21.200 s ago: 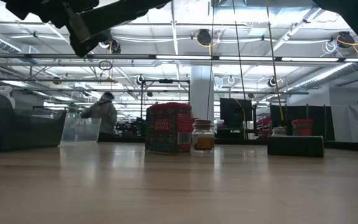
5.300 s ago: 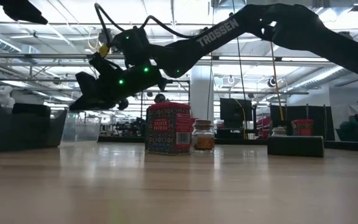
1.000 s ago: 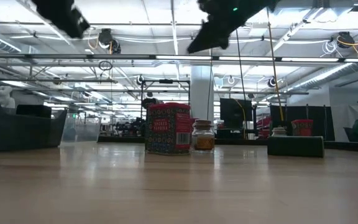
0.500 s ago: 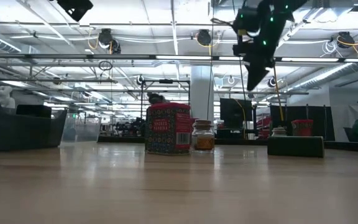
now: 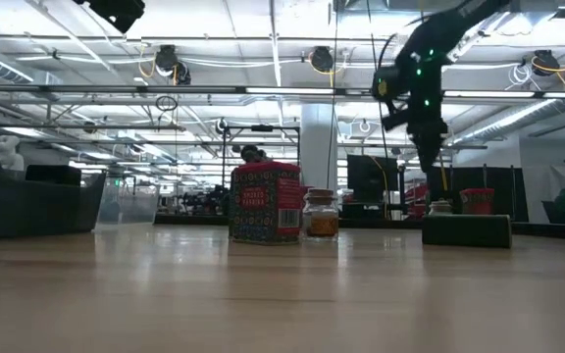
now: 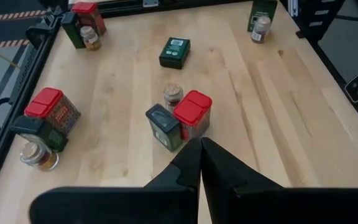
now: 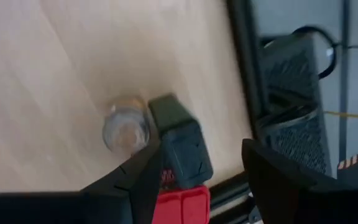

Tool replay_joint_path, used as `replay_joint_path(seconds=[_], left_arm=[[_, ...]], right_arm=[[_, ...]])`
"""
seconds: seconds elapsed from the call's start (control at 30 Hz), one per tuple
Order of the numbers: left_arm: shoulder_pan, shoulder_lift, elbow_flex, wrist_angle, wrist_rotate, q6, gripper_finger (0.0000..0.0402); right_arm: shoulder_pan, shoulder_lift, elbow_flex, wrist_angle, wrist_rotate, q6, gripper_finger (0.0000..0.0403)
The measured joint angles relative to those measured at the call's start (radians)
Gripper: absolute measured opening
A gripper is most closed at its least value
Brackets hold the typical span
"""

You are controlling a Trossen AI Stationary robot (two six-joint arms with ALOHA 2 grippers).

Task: Sort spices by type
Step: Put the black seasoning can into the black bin

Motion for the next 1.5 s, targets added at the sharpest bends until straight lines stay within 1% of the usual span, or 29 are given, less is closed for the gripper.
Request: replay_joint_path(seconds=[0.2,0.53,0.67,0.87,1.13,1.23,1.43,1.5], left_arm=[[0.0,0.0,0.0,0.0,0.001,0.0,0.0019],[0.0,0.0,0.0,0.001,0.005,0.0,0.0019],[0.0,0.0,0.0,0.002,0.005,0.0,0.0019],[0.0,0.0,0.0,0.002,0.005,0.0,0.0019],[0.0,0.0,0.0,0.002,0.005,-0.001,0.0019],[0.0,0.0,0.0,0.002,0.005,0.0,0.0019],[0.0,0.0,0.0,0.002,0.005,0.0,0.0019],[0.0,0.0,0.0,0.002,0.005,0.0,0.0019]], right_arm=[[-0.023,0.069,0.0,-0.025,0.051,-0.057,0.0193],[-0.029,0.098,0.0,-0.103,0.045,-0.066,0.0192],[-0.042,0.1,0.0,-0.102,0.044,-0.066,0.0192],[-0.062,0.137,0.0,-0.077,0.024,-0.067,0.0192],[-0.062,0.159,-0.001,-0.062,0.054,-0.104,0.0188],[-0.062,0.159,-0.001,-0.068,0.08,-0.11,0.0167],[-0.061,0.159,-0.001,-0.092,0.087,-0.109,0.009],[-0.062,0.158,0.0,-0.095,0.089,-0.103,0.0083]])
